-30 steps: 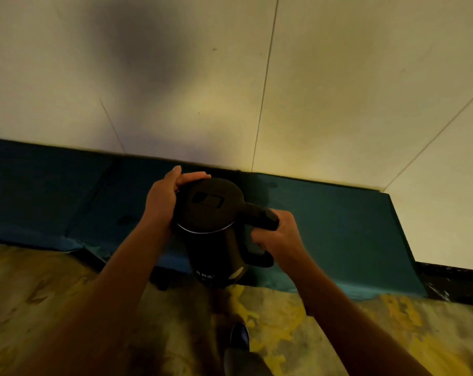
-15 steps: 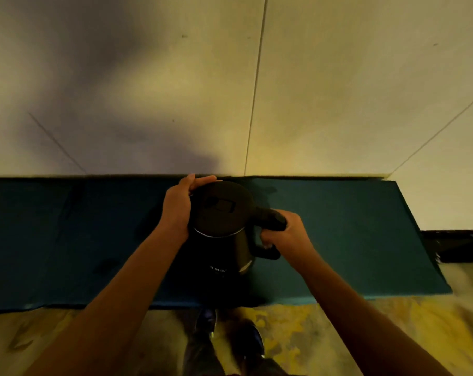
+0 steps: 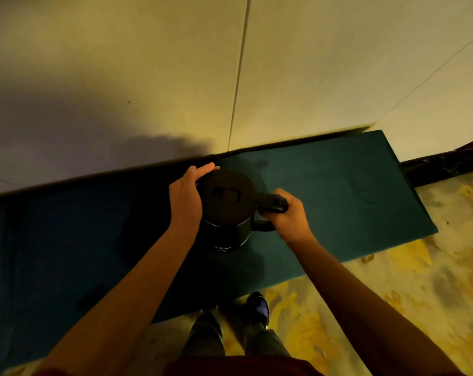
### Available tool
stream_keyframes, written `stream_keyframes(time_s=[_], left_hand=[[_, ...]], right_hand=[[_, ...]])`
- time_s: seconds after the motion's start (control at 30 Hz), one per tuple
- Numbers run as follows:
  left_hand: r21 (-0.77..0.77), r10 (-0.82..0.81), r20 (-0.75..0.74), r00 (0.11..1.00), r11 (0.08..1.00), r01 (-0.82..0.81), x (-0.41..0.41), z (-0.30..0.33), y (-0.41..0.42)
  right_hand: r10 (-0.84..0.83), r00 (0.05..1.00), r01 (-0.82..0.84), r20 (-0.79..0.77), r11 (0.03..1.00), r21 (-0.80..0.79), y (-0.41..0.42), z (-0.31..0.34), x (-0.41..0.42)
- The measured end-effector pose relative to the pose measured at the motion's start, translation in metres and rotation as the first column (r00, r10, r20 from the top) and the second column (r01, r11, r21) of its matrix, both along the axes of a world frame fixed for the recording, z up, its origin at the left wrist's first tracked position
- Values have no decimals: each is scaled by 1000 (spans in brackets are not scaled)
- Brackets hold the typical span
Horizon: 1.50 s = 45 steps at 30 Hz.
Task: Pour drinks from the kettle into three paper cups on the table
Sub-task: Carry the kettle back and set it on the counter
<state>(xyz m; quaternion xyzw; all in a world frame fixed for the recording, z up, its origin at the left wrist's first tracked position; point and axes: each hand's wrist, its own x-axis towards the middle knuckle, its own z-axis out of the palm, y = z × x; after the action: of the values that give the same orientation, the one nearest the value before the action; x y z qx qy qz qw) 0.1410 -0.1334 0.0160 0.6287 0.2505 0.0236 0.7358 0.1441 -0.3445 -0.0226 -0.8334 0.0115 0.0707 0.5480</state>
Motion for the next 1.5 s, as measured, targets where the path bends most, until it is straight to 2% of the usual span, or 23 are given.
stream_keyframes(time_s=[0.17, 0.4, 0.57, 0.7, 0.8, 0.97, 1.03, 1.13, 1.5], left_hand=[[22, 26, -21, 999, 999, -25, 8, -7, -2], [130, 47, 51, 998, 990, -53, -2, -13, -6], [37, 160, 19, 987, 986, -161, -5, -15, 0], [43, 186, -29, 982, 982, -185, -5, -16, 3], [98, 174, -18, 985, 980, -171, -7, -15, -9], [236, 137, 44, 990, 961, -143, -11, -16, -35], [252, 164, 40, 986, 953, -169, -20, -21, -24], [304, 118, 26, 993, 945, -121, -37, -35, -10], [351, 71, 28, 997, 933, -76, -42, -42, -9]], right_hand=[[-23, 998, 24, -57, 1000, 12, -1, -19, 9], [33, 997, -32, -72, 999, 17, -4, -23, 7], [104, 993, -101, -62, 993, 56, 5, -17, 16], [157, 987, -155, -43, 987, 33, 9, -17, 21], [143, 985, -143, -99, 990, 12, -5, -22, 22], [138, 988, -142, -66, 988, -54, -27, -27, 27], [196, 979, -200, -48, 974, -106, -17, -25, 29], [249, 968, -252, -40, 953, -167, -8, -23, 27], [219, 970, -235, -100, 955, -179, -9, -17, 20]])
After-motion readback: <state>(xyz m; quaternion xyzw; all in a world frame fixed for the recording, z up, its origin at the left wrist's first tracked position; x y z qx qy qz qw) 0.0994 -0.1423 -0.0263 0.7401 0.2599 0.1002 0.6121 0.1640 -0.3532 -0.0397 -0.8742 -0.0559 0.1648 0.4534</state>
